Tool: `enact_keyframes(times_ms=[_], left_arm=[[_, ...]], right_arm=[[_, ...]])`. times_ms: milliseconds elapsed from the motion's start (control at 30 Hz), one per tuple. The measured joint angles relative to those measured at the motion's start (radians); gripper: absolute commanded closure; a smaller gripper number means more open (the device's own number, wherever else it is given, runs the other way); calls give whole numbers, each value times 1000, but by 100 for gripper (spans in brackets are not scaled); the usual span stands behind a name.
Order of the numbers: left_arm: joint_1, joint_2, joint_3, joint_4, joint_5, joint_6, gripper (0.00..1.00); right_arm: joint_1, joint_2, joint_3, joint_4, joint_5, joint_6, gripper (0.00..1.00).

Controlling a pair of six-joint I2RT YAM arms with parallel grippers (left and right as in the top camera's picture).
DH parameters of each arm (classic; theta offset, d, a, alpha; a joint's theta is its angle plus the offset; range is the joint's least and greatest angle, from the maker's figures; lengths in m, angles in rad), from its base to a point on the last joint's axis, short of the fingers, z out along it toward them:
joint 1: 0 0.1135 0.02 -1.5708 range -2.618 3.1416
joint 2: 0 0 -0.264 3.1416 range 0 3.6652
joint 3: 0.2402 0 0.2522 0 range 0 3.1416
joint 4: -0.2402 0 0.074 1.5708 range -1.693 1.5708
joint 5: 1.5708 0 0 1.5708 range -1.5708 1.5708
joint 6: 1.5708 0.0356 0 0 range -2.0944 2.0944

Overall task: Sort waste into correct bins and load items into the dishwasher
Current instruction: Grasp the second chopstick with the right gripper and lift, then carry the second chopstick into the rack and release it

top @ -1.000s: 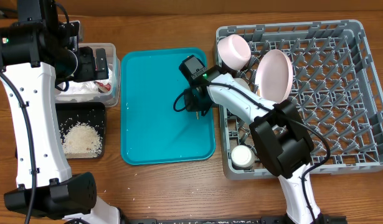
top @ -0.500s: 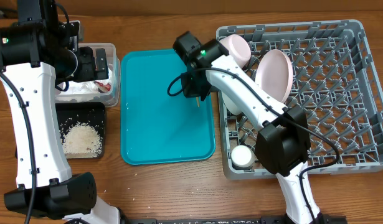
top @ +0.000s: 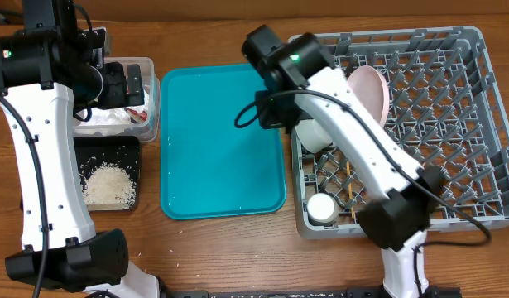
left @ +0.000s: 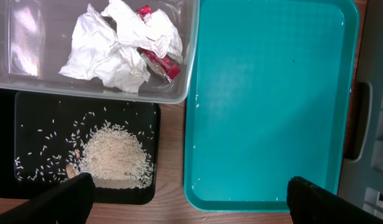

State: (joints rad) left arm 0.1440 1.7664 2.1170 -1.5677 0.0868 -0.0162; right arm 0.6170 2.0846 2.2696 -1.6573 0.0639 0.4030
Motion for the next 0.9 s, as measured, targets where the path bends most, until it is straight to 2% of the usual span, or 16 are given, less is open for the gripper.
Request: enact_keyframes(times_ms=[467, 667, 900], left_arm=[[0, 0, 0, 0, 0, 0, 0], [0, 0, 0, 0, 0, 0, 0], [0, 0, 0, 0, 0, 0, 0]], right_arm=[[-74, -233, -8, -37, 30, 25, 96], [-155, -331, -201, -39, 30, 34, 96], [-209, -335, -396, -26, 51, 35, 96]])
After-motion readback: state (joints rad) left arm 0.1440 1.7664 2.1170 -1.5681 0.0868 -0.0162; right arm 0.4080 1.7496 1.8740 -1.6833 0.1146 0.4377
